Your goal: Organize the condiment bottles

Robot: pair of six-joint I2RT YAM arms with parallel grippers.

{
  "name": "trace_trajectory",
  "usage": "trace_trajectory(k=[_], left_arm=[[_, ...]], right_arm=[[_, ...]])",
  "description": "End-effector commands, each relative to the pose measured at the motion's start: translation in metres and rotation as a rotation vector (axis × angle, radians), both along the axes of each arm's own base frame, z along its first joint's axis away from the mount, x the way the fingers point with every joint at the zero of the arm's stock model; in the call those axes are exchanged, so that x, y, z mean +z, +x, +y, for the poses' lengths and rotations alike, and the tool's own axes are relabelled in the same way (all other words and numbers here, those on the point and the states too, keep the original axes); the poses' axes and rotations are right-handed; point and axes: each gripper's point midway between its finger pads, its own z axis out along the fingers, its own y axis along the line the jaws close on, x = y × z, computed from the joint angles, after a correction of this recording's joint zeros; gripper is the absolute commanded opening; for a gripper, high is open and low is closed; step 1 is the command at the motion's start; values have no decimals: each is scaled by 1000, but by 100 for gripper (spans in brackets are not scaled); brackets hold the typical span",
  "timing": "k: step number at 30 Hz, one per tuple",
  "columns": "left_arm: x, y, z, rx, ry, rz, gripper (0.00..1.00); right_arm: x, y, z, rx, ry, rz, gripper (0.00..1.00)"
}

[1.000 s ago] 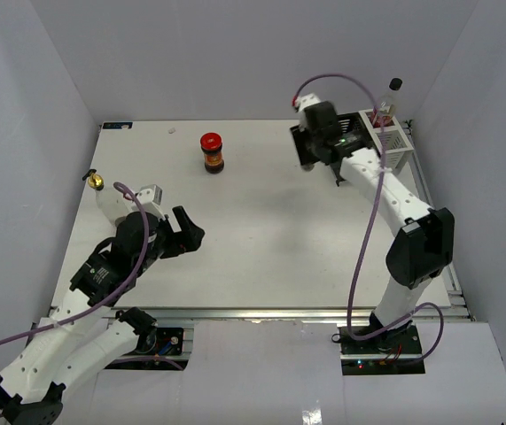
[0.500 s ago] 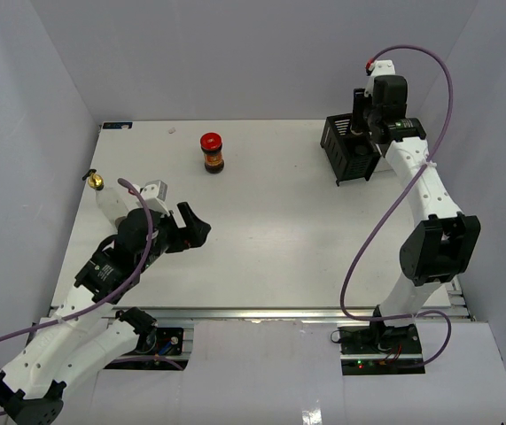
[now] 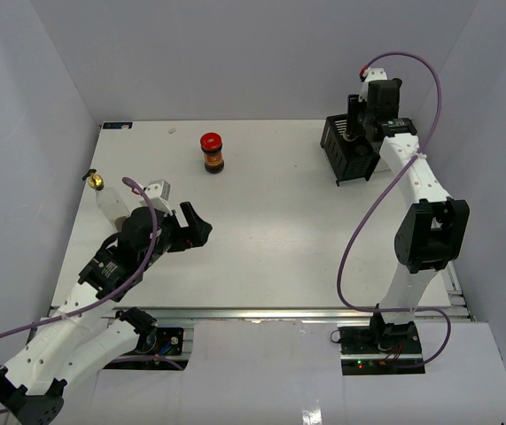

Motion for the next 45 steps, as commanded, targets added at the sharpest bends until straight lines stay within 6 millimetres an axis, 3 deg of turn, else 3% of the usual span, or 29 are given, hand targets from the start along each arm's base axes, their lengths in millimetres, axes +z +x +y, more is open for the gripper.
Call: trace_trajectory(k=[1,18,28,33,45], left_arm=[[2,4,1,8,2,-23,98],[-2,4,5,25,17,-17,98],[-2,8,5,32,32,-12,98],[-4,9,5,33,34,-8,98],[-2,9,4,34,33,-10,98]], right_arm=[[28,7,-3,-16,10,-73,8],[-16,10,-10,-32,30,23,8],[-18,11,-17,-47,30,57,8],[-31,14,-17,-35,24,117,8],[-40,12,-19,-42,9,182,8]])
